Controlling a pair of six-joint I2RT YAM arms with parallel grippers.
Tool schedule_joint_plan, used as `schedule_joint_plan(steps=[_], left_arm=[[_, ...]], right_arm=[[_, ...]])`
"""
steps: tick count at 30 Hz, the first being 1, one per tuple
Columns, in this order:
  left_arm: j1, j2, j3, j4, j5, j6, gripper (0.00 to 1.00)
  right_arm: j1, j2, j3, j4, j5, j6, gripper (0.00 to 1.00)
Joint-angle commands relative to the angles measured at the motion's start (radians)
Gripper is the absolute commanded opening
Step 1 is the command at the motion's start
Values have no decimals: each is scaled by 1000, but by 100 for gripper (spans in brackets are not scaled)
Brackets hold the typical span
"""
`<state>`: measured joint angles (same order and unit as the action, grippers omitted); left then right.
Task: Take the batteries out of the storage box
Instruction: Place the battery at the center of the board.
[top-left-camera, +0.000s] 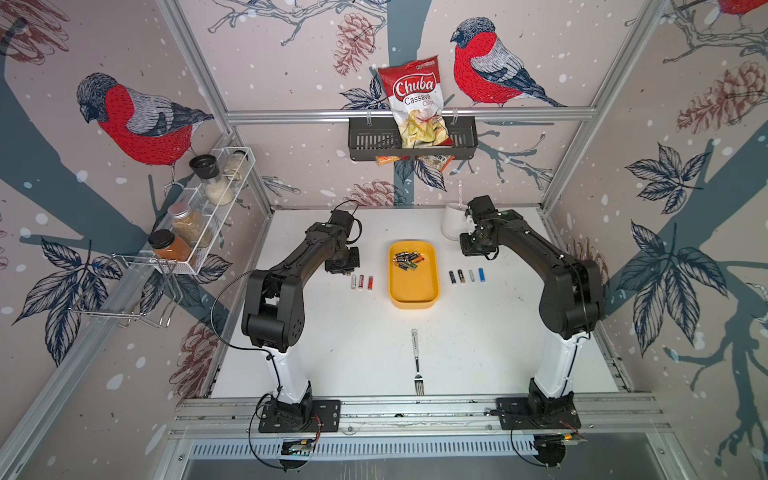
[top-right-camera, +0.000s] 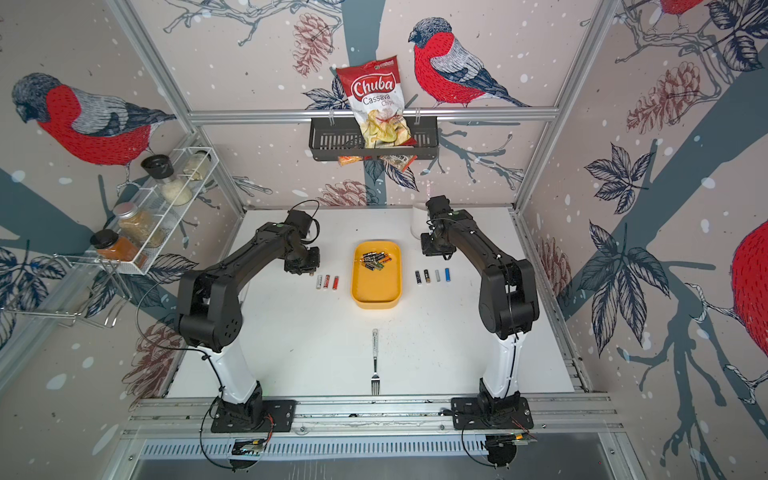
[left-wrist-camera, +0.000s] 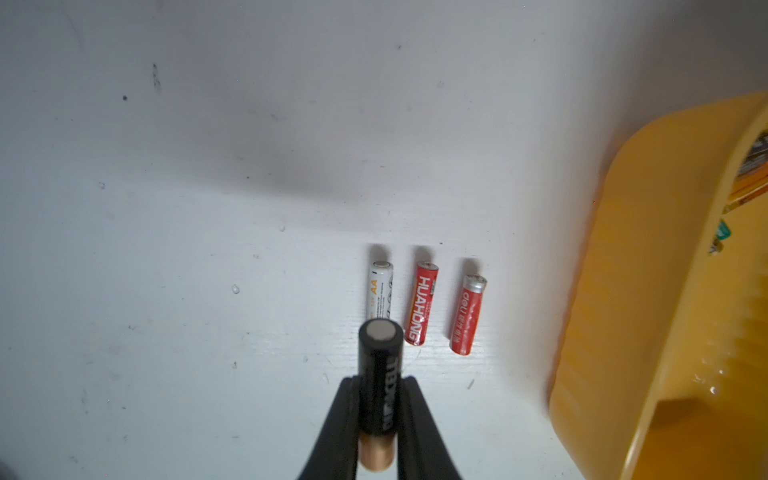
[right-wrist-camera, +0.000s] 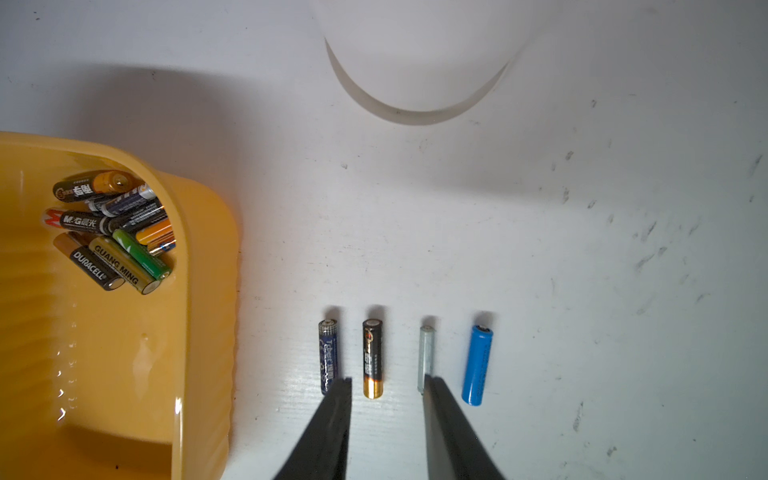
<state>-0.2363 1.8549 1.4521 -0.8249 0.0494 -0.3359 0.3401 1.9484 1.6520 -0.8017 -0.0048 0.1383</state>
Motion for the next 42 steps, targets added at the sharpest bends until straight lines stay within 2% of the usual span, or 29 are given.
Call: schedule_joint_plan(steps=[1, 9, 42], left_arm=[[9, 5, -37, 59, -3, 26, 15], [22, 39, -109, 113, -6, 29, 15], [37, 111, -124, 153, -37, 73, 14]], right_arm=[[2, 1, 0, -21, 16, 18, 36], [4, 3, 3, -31, 25, 20, 36], [7, 15, 20, -54, 35, 22, 36]])
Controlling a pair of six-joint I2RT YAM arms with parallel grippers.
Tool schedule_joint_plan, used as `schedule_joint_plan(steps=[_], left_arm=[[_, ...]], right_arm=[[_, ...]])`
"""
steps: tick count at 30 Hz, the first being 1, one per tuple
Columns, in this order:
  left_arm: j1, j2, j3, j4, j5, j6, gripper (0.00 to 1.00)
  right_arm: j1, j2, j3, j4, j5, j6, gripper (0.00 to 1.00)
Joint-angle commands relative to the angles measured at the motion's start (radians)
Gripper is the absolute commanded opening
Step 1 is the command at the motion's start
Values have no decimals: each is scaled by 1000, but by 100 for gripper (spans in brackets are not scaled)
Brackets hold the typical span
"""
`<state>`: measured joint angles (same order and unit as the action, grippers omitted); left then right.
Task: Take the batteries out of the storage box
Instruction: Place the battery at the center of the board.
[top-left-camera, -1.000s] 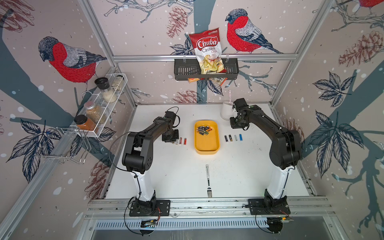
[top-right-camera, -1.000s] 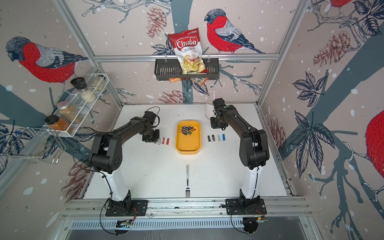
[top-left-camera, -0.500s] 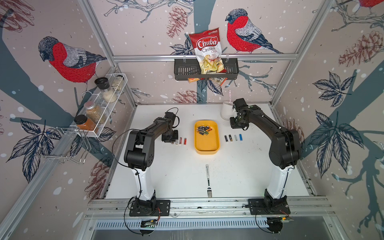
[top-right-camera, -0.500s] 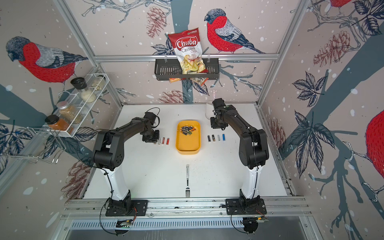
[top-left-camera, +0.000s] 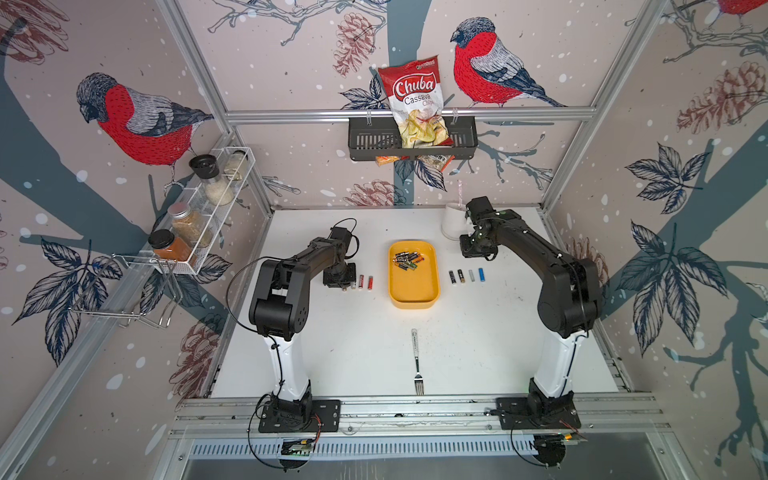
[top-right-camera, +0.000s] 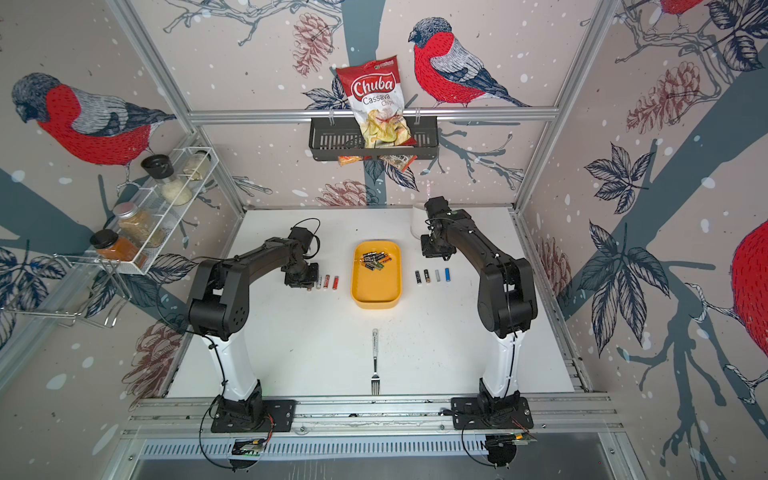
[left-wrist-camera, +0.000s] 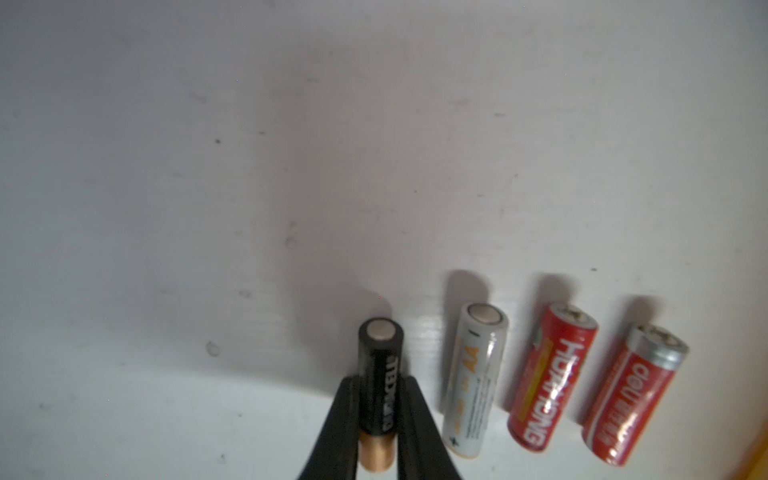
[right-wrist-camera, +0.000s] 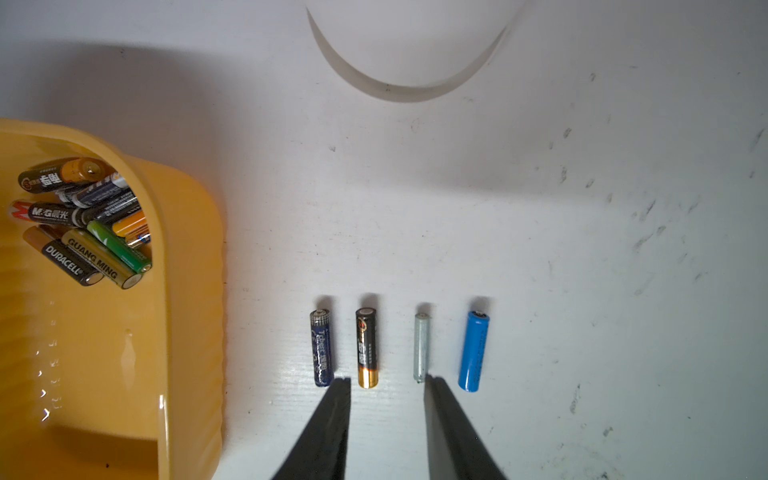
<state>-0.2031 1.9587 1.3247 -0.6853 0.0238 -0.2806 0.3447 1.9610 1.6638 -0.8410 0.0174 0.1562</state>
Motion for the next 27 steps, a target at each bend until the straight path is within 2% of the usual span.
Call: schedule_joint_plan(steps=[1, 20, 27], left_arm=[[4, 9, 6, 11, -12, 21, 14], [5, 22, 17, -3, 2, 21, 14], [5, 24, 15, -3, -2, 21, 20]], right_arm=[[4, 3, 10, -18, 15, 5, 36], [9, 14, 34, -24, 16, 2, 36], [9, 16, 36, -25, 16, 2, 36]])
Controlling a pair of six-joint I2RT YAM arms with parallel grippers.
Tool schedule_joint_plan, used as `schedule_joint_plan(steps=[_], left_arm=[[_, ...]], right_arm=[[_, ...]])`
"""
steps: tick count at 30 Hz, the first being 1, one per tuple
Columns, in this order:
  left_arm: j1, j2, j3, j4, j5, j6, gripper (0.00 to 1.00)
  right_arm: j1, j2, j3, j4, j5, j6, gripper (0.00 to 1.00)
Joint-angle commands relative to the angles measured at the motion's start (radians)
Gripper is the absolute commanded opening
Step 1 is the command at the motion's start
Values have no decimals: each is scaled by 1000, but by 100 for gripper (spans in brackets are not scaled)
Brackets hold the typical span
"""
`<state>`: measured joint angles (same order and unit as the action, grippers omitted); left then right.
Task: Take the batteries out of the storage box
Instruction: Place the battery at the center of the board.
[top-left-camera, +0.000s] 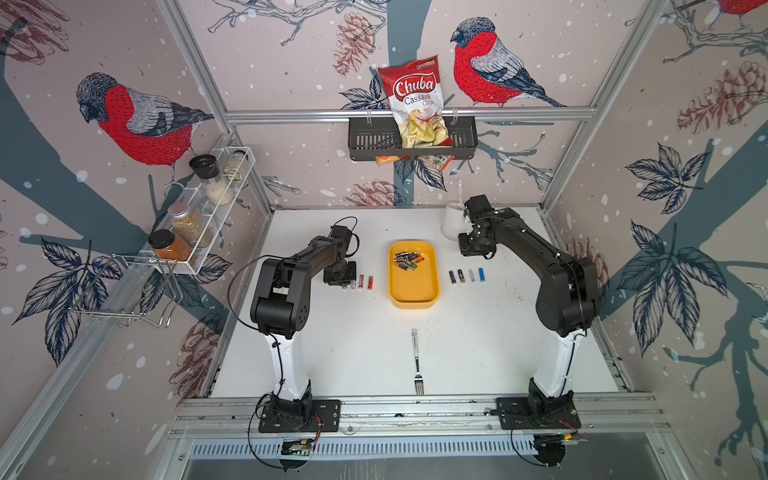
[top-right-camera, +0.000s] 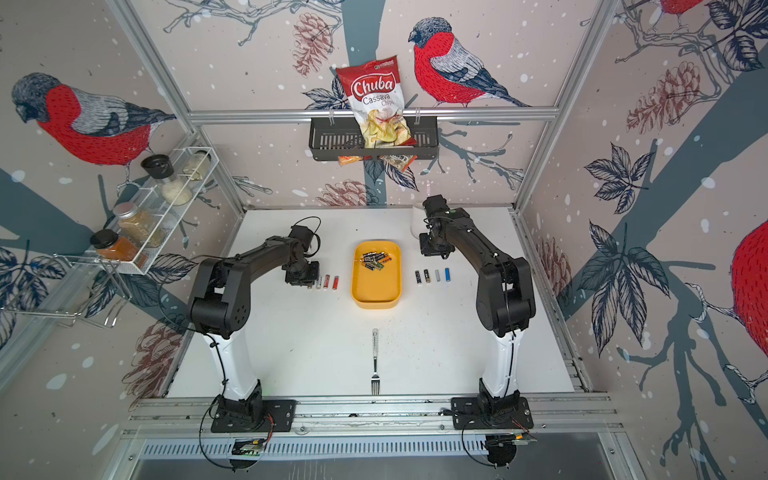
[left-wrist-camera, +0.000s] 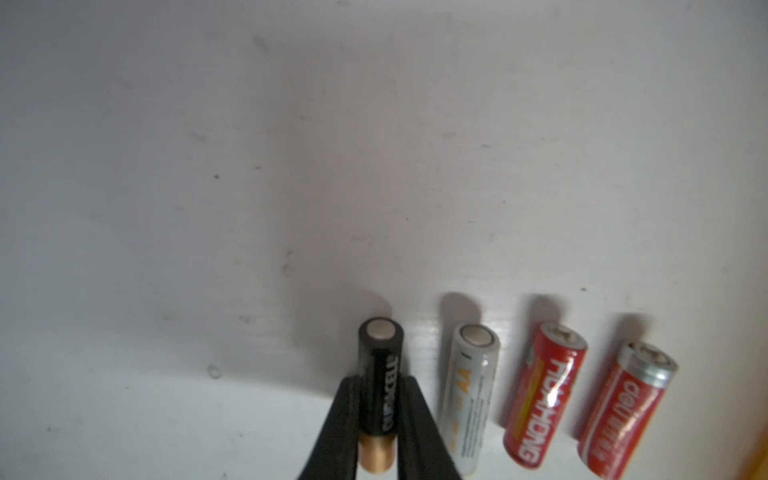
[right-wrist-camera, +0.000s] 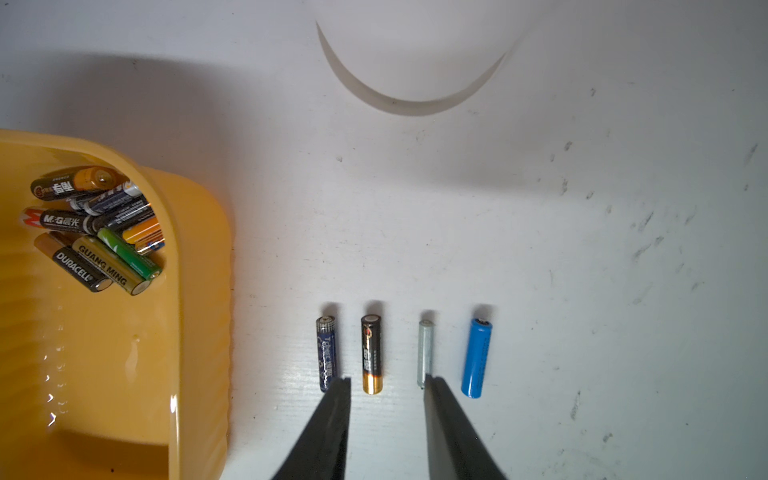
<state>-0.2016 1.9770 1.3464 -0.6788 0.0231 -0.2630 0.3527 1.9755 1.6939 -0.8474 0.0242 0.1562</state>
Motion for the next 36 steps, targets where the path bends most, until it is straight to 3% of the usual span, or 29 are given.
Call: schedule_joint_plan(steps=[1, 10, 36], left_arm=[[4, 4, -7, -10, -2, 3, 21], [4, -4, -3, -17, -5, 2, 26], [4, -41, 33, -48, -15, -4, 30]], right_arm=[[0, 2, 5, -19, 10, 1, 37], [2, 1, 0, -16, 7, 2, 37], [39, 15, 50, -28, 6, 9, 37]])
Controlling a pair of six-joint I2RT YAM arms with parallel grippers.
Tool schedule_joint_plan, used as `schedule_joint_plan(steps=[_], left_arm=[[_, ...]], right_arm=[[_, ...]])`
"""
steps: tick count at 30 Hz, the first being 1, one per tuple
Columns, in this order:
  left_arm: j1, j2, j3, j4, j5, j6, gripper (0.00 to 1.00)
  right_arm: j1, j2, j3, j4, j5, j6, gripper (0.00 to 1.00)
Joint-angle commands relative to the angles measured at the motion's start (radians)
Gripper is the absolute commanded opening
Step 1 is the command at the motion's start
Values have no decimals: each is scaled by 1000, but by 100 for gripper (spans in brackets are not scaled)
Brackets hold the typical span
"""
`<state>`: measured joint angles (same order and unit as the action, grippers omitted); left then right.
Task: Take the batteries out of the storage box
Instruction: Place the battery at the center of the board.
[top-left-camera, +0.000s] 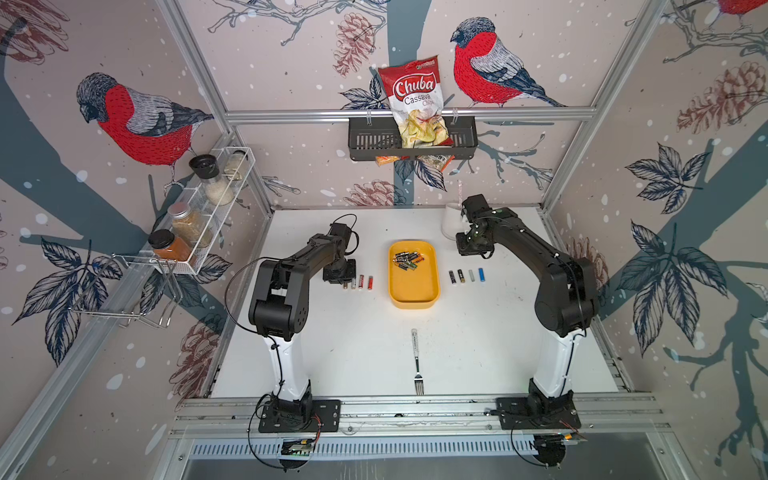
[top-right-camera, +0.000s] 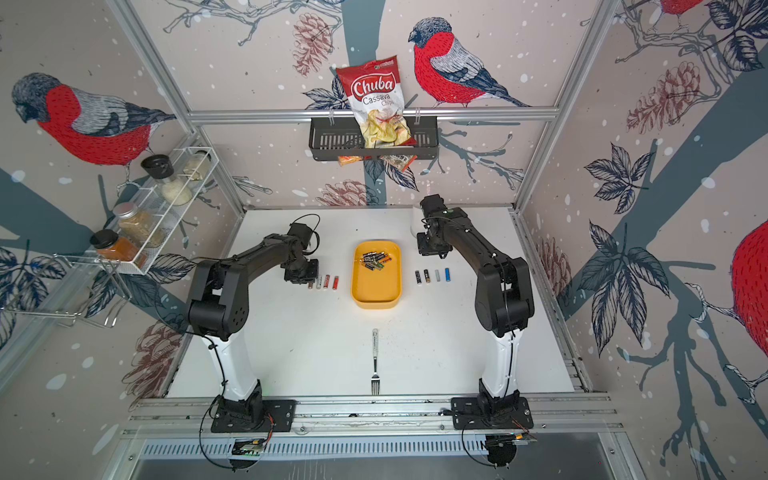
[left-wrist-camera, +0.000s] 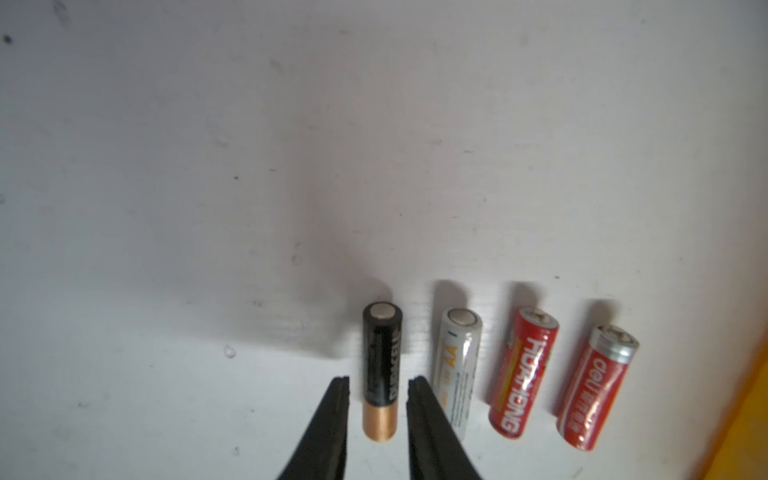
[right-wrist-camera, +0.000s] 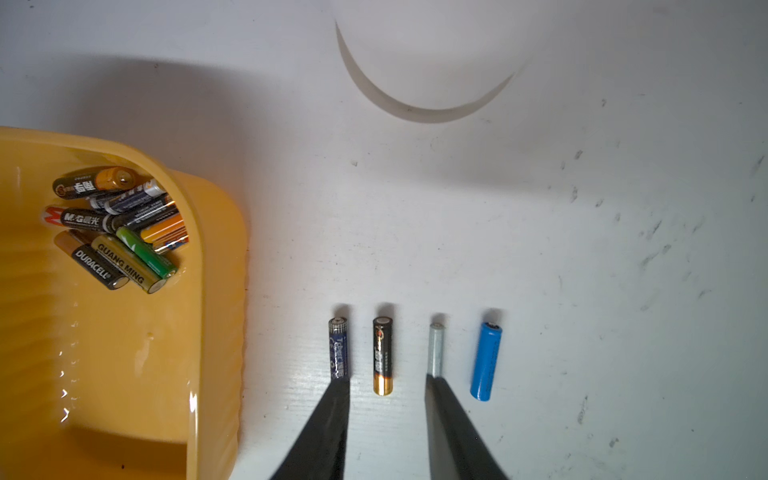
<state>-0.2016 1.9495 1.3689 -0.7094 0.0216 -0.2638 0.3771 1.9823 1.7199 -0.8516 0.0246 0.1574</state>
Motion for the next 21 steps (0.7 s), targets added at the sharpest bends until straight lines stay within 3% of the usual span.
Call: schedule_joint_plan(steps=[1, 13, 21], left_arm=[[4, -16, 15, -23, -16, -4, 30], [10, -60, 49, -61, -12, -12, 30], [10, -90, 33, -66, 23, -28, 30]], right_arm=[[24, 14, 41, -30, 5, 8, 37], [168, 192, 296, -95, -4, 4, 37], [201, 316, 401, -98, -26, -11, 37]])
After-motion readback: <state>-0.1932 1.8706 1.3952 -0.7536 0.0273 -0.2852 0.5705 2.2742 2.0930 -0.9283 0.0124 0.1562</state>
